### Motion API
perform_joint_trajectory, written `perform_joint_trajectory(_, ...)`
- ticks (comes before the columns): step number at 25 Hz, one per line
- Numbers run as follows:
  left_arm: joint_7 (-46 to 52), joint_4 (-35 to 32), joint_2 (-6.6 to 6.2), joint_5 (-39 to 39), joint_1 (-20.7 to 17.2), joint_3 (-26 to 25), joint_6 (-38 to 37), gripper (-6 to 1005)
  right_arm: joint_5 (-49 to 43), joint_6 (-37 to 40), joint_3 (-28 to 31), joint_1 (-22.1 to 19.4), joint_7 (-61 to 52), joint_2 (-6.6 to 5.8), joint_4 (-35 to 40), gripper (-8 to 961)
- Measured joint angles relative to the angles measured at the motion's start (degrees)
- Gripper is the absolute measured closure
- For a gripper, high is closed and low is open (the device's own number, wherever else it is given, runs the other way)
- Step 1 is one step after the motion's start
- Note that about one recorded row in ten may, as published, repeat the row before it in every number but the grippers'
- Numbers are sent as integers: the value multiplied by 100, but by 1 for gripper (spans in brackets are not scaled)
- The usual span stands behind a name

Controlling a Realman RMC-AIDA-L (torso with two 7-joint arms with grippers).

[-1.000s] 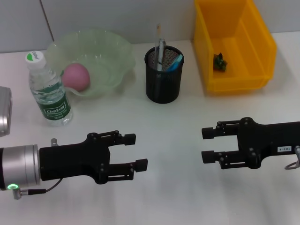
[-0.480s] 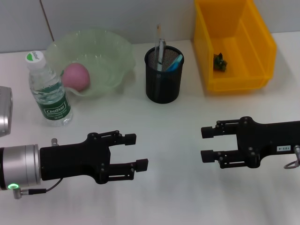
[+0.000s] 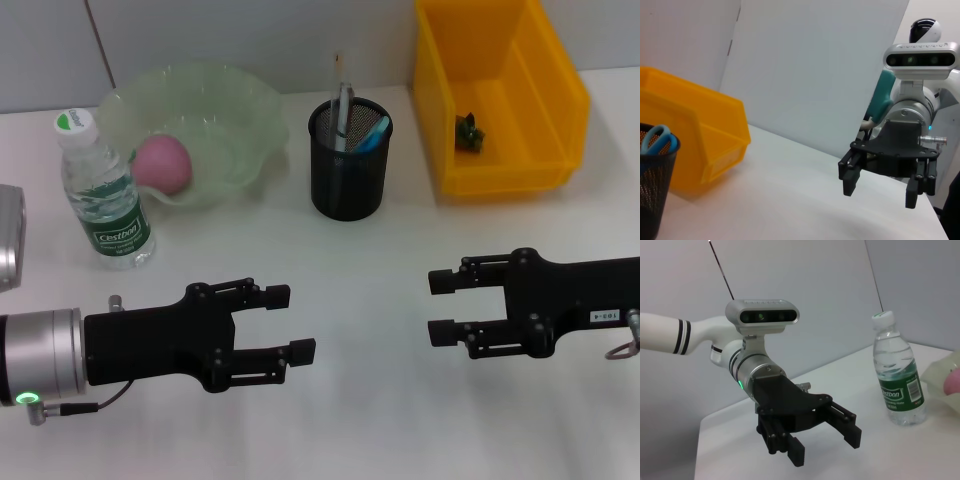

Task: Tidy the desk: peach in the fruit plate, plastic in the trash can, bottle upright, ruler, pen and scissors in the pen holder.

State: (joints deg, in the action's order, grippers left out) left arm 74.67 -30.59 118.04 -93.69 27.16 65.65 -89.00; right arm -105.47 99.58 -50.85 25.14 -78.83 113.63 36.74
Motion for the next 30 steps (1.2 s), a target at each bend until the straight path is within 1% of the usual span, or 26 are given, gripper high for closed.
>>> perform_joint_trajectory(30, 1, 0, 0, 0, -12, 19, -21, 216, 1, 6, 3, 53, -10, -1, -44, 281)
